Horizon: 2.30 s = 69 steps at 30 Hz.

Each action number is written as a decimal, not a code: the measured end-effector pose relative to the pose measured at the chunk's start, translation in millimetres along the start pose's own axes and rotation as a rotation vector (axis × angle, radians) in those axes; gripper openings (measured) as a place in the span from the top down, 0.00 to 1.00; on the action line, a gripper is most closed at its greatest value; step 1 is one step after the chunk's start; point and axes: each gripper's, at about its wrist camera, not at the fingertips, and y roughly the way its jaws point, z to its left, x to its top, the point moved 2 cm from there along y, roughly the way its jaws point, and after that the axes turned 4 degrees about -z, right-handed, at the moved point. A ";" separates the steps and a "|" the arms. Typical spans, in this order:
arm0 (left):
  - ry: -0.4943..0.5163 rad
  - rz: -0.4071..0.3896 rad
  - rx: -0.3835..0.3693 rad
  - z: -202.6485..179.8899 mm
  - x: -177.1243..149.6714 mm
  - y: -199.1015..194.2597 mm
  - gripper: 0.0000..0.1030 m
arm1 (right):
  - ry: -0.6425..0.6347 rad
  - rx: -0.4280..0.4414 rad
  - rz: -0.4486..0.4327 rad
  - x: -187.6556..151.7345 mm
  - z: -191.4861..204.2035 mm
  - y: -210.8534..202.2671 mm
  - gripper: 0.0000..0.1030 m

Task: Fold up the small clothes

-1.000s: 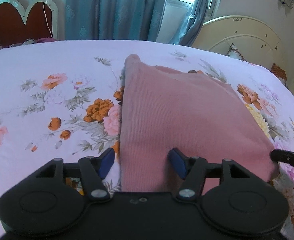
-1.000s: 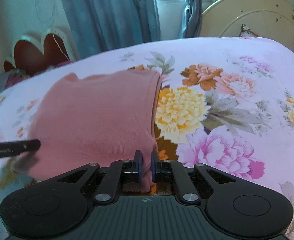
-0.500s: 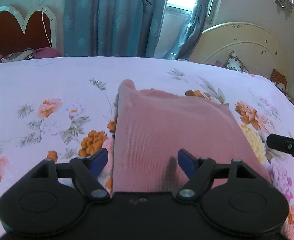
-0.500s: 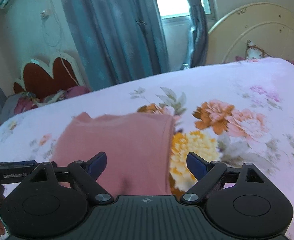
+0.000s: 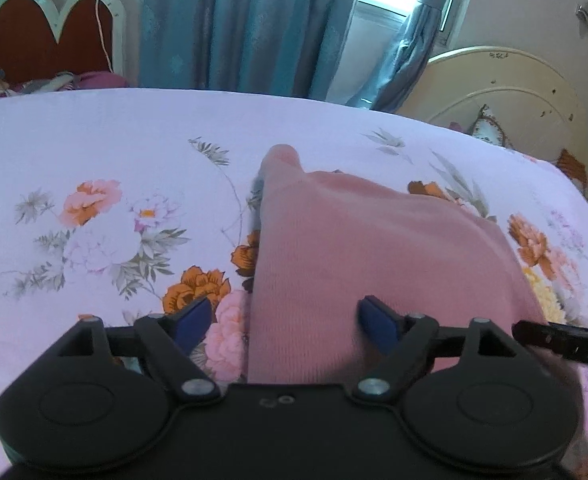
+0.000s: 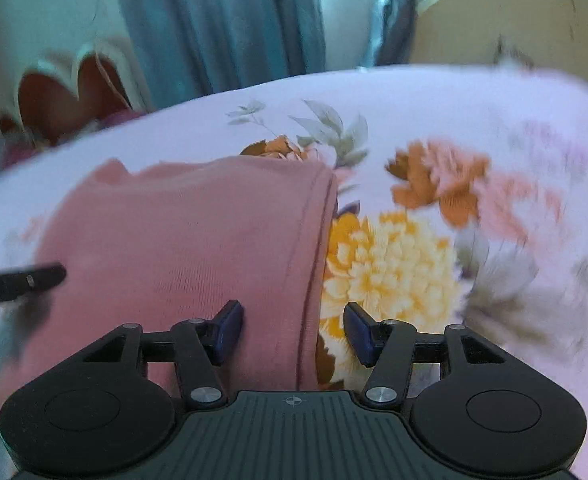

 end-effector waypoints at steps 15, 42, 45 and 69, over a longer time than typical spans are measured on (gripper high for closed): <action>-0.139 0.069 -0.210 9.8 -2.8 26.8 0.42 | 0.262 0.249 0.026 15.3 -24.7 42.5 0.53; -0.139 -0.081 -0.178 161.1 36.1 -107.5 0.72 | 0.259 0.543 0.008 33.3 207.0 26.7 0.80; -0.136 -0.086 -0.168 216.0 38.6 -119.9 0.72 | 0.273 0.551 0.009 19.8 263.1 45.6 0.80; -0.010 -0.201 0.059 389.5 19.0 -128.7 0.43 | 0.174 0.248 -0.026 -17.1 389.9 141.6 0.73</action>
